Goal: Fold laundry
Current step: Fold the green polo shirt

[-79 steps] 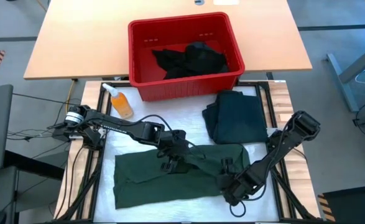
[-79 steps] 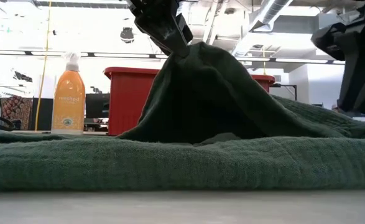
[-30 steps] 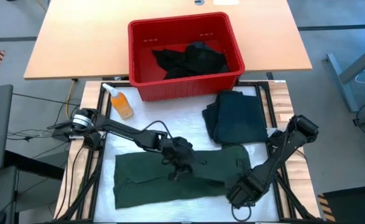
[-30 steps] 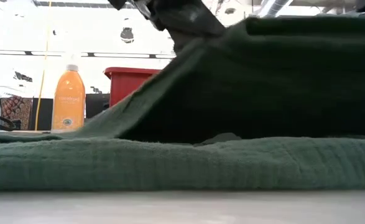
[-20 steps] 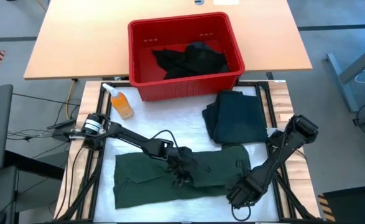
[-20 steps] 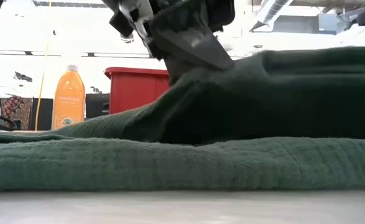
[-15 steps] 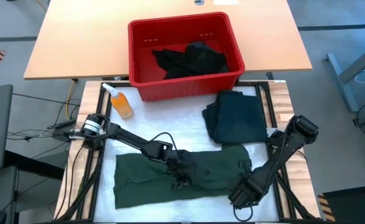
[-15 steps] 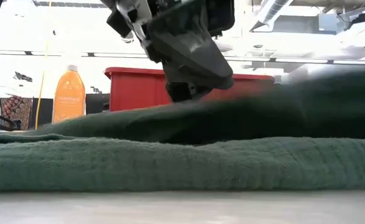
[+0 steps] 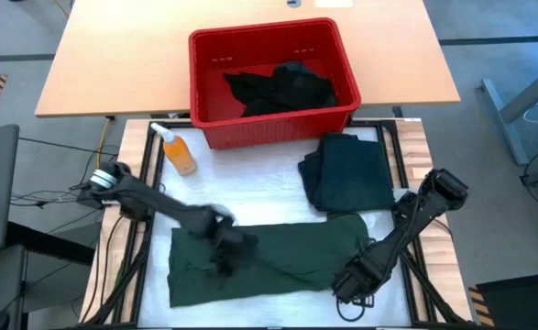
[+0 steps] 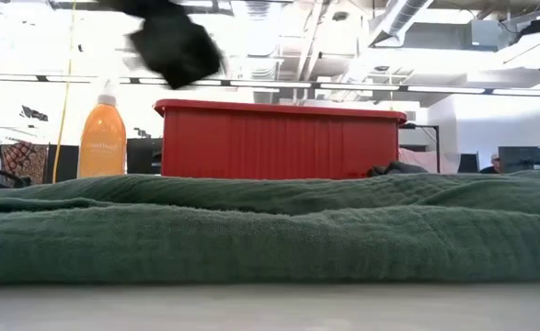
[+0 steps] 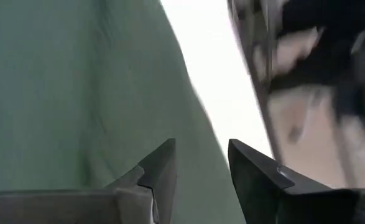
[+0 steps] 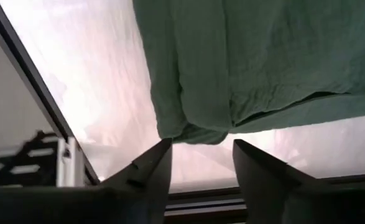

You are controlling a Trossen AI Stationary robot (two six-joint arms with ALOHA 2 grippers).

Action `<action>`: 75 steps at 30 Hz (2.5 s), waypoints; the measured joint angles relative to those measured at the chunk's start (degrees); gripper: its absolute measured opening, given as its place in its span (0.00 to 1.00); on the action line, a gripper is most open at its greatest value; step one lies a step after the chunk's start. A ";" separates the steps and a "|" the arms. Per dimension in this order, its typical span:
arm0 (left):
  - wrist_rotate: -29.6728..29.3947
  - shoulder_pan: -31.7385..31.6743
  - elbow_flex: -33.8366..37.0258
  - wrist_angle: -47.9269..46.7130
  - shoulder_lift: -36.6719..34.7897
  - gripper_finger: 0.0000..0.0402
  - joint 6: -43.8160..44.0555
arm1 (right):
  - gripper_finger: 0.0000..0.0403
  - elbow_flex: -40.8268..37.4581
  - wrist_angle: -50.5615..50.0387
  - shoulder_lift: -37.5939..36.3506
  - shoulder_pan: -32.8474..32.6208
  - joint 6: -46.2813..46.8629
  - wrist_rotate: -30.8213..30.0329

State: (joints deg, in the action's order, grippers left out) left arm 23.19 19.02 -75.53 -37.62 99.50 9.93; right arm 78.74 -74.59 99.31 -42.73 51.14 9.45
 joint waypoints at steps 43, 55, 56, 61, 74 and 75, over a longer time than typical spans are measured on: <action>-37.33 24.99 35.20 15.35 -15.08 0.01 30.34 | 0.59 1.94 1.18 -0.02 2.00 8.39 -5.05; -29.67 24.97 32.81 8.23 -24.27 0.00 30.32 | 0.60 1.92 1.20 -0.02 2.00 8.39 -5.03; -28.08 24.97 32.81 6.80 -24.89 0.00 30.92 | 0.60 1.92 1.20 -0.02 2.00 8.38 -5.03; -22.21 26.02 32.83 3.18 -26.13 0.00 32.91 | 0.60 1.92 1.20 -0.02 2.00 8.39 -5.03; -19.62 26.41 32.83 7.17 -26.00 0.03 33.91 | 0.60 1.90 0.01 -0.02 2.00 8.39 -3.49; -17.40 26.41 32.83 7.07 -26.00 0.05 34.02 | 0.60 1.90 -0.36 -0.02 2.00 8.42 -3.11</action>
State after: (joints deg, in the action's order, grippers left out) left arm 5.80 45.43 -42.70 -30.56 73.49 43.95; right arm 80.64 -74.95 99.29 -40.73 59.56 6.34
